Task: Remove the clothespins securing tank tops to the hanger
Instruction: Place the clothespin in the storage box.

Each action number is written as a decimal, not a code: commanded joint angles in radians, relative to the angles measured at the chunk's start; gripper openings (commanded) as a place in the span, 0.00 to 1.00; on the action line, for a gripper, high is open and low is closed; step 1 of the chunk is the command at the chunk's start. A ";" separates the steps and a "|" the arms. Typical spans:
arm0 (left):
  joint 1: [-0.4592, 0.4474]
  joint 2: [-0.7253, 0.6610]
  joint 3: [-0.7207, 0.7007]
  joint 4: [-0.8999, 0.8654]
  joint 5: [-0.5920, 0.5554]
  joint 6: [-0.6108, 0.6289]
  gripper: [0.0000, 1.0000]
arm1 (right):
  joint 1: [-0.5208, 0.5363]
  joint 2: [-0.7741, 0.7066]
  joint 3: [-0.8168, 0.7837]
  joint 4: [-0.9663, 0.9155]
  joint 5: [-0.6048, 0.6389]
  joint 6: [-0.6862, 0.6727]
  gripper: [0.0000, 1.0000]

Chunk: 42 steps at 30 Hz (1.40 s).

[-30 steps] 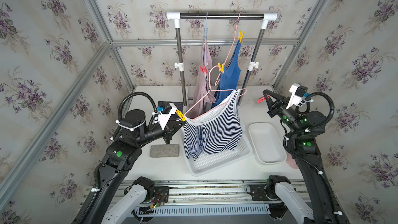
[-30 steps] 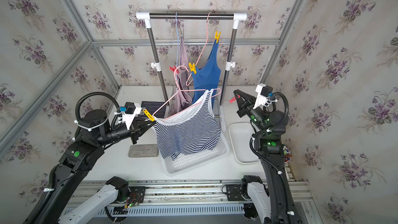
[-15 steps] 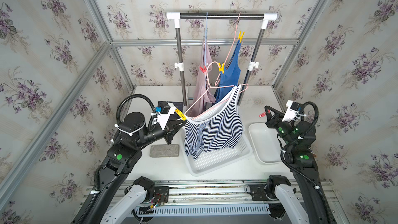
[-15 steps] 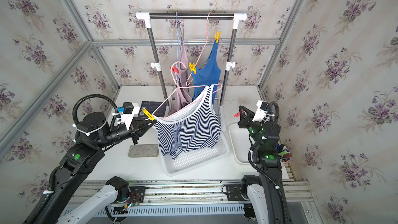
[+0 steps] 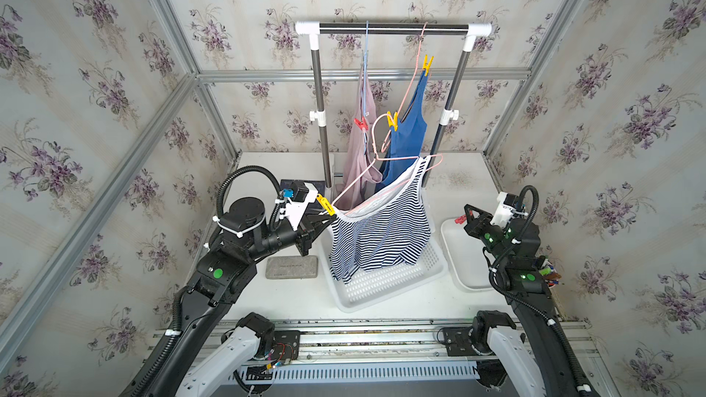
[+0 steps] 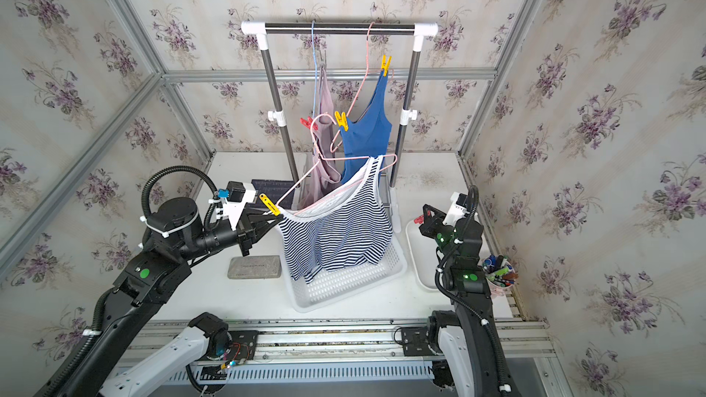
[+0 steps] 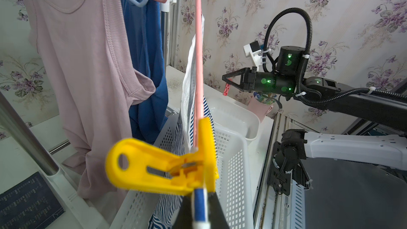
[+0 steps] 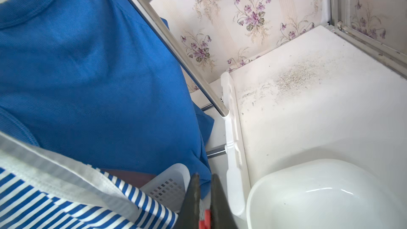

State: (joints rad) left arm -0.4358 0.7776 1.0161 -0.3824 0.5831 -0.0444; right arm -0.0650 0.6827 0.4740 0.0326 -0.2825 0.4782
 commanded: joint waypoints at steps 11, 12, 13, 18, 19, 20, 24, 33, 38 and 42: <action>-0.101 0.065 0.017 0.063 -0.114 0.008 0.00 | -0.064 0.098 -0.047 -0.005 -0.005 0.013 0.00; -0.108 0.068 0.016 0.063 -0.121 0.010 0.00 | -0.075 0.110 -0.046 -0.015 -0.007 0.008 0.00; -0.114 0.072 0.016 0.063 -0.127 0.012 0.00 | -0.086 0.120 -0.047 -0.020 -0.011 0.003 0.00; -0.141 0.079 0.009 0.064 -0.134 0.025 0.00 | -0.119 0.145 -0.070 -0.008 -0.015 0.000 0.00; -0.146 0.080 0.010 0.063 -0.132 0.028 0.00 | -0.125 0.150 -0.076 -0.002 -0.017 0.002 0.00; -0.151 0.080 0.011 0.063 -0.131 0.029 0.00 | -0.128 0.155 -0.081 0.003 -0.020 0.002 0.00; -0.165 0.063 0.007 0.063 -0.109 0.043 0.00 | -0.141 0.199 -0.096 0.028 -0.033 0.002 0.00; -0.182 0.028 -0.019 0.062 -0.123 0.052 0.00 | -0.164 0.311 -0.110 0.084 -0.057 -0.004 0.00; -0.184 0.031 -0.019 0.053 -0.139 0.058 0.00 | -0.166 0.351 -0.130 0.113 -0.033 -0.010 0.00; -0.185 0.043 -0.019 0.047 -0.155 0.057 0.00 | -0.166 0.381 -0.135 0.122 -0.017 -0.025 0.00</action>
State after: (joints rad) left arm -0.6209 0.8162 0.9958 -0.3756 0.4431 0.0006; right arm -0.2302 1.0504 0.3416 0.1154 -0.3218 0.4690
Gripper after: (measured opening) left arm 0.068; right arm 0.074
